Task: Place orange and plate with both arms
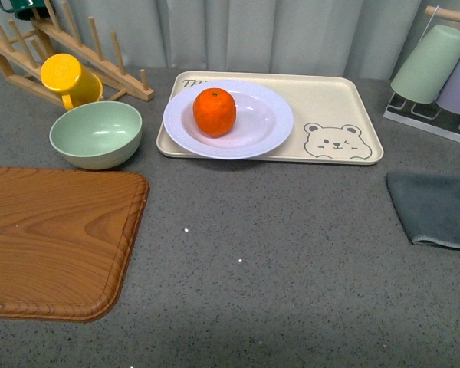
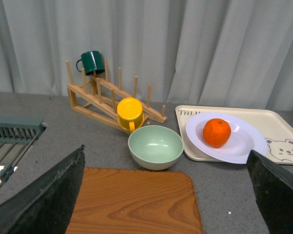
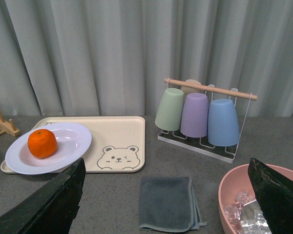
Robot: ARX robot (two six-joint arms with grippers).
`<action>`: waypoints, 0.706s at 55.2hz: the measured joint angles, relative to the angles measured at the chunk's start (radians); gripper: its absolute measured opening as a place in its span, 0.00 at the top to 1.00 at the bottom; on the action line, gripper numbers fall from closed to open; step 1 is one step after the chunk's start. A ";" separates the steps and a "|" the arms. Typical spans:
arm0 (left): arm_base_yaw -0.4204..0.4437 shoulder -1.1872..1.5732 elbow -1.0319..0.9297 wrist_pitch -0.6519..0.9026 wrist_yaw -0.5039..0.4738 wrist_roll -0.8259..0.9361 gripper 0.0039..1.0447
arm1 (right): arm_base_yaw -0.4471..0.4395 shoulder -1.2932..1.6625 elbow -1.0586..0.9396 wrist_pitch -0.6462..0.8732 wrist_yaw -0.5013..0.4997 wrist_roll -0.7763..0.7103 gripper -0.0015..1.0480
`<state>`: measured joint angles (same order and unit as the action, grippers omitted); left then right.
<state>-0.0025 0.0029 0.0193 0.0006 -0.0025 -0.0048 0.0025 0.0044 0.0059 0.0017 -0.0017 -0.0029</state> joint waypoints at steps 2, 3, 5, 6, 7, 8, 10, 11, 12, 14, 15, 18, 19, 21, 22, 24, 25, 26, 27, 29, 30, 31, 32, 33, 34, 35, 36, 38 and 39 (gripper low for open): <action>0.000 0.000 0.000 0.000 0.000 0.000 0.06 | 0.000 0.000 0.000 0.000 0.000 0.000 0.09; 0.000 0.000 0.000 0.000 0.000 0.000 0.06 | 0.000 0.000 0.000 0.000 0.000 0.000 0.09; 0.000 0.000 0.000 0.000 0.000 0.000 0.06 | 0.000 0.000 0.000 0.000 0.000 0.000 0.09; 0.000 0.000 0.000 0.000 0.000 0.000 0.06 | 0.000 0.000 0.000 0.000 0.000 0.000 0.09; 0.000 0.000 0.000 0.000 0.000 0.000 0.06 | 0.000 0.000 0.000 0.000 0.000 0.000 0.09; 0.000 0.000 0.000 0.000 0.000 0.000 0.06 | 0.000 0.000 0.000 0.000 0.000 0.000 0.09; 0.000 0.000 0.000 0.000 0.000 0.000 0.06 | 0.000 0.000 0.000 0.000 0.000 0.000 0.09; 0.000 0.000 0.000 0.000 0.000 0.000 0.06 | 0.000 0.000 0.000 0.000 0.000 0.000 0.09; 0.000 0.000 0.000 0.000 0.000 0.000 0.06 | 0.000 0.000 0.000 0.000 0.000 0.000 0.09; 0.000 0.000 0.000 0.000 0.000 0.000 0.06 | 0.000 0.000 0.000 0.000 0.000 0.000 0.09; 0.000 0.000 0.000 0.000 0.000 0.000 0.06 | 0.000 0.000 0.000 0.000 0.000 0.000 0.09; 0.000 0.000 0.000 0.000 0.000 0.000 0.06 | 0.000 0.000 0.000 0.000 0.000 0.000 0.09; 0.000 0.000 0.000 0.000 0.000 0.000 0.06 | 0.000 0.000 0.000 0.000 0.000 0.000 0.09; 0.000 0.000 0.000 0.000 0.000 0.000 0.06 | 0.000 0.000 0.000 0.000 0.000 0.000 0.09; 0.000 0.000 0.000 0.000 0.000 0.000 0.06 | 0.000 0.000 0.000 0.000 0.000 0.000 0.09; 0.000 0.000 0.000 0.000 0.000 0.000 0.06 | 0.000 0.000 0.000 0.000 0.000 0.000 0.09; 0.000 0.000 0.000 0.000 0.000 0.000 0.06 | 0.000 0.000 0.000 0.000 0.000 0.000 0.09; 0.000 0.000 0.000 0.000 0.000 0.000 0.06 | 0.000 0.000 0.000 0.000 0.000 0.000 0.09; 0.000 0.000 0.000 0.000 0.000 0.000 0.06 | 0.000 0.000 0.000 0.000 0.000 0.000 0.09; 0.000 0.000 0.000 0.000 0.000 0.000 0.06 | 0.000 0.000 0.000 0.000 0.000 0.000 0.09; 0.000 0.000 0.000 0.000 0.000 0.000 0.06 | 0.000 0.000 0.000 0.000 0.000 0.000 0.09; 0.000 0.000 0.000 0.000 0.000 0.000 0.06 | 0.000 0.000 0.000 0.000 0.000 0.000 0.09; 0.000 0.000 0.000 0.000 0.000 0.000 0.06 | 0.000 0.000 0.000 0.000 0.000 0.000 0.09; 0.000 0.000 0.000 0.000 0.000 0.000 0.06 | 0.000 0.000 0.000 0.000 0.000 0.000 0.09; 0.000 0.000 0.000 0.000 0.000 0.000 0.06 | 0.000 0.000 0.000 0.000 0.000 0.000 0.09; 0.000 0.000 0.000 0.000 0.000 0.000 0.06 | 0.000 0.000 0.000 0.000 0.000 0.000 0.09; 0.000 0.000 0.000 0.000 0.000 0.000 0.06 | 0.000 0.000 0.000 0.000 0.000 0.000 0.09; 0.000 0.000 0.000 0.000 0.000 0.000 0.06 | 0.000 0.000 0.000 0.000 0.000 0.000 0.09; 0.000 0.000 0.000 0.000 0.000 0.000 0.06 | 0.000 0.000 0.000 0.000 0.000 0.000 0.09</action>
<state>-0.0025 0.0029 0.0193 0.0006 -0.0025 -0.0048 0.0025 0.0044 0.0059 0.0017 -0.0017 -0.0032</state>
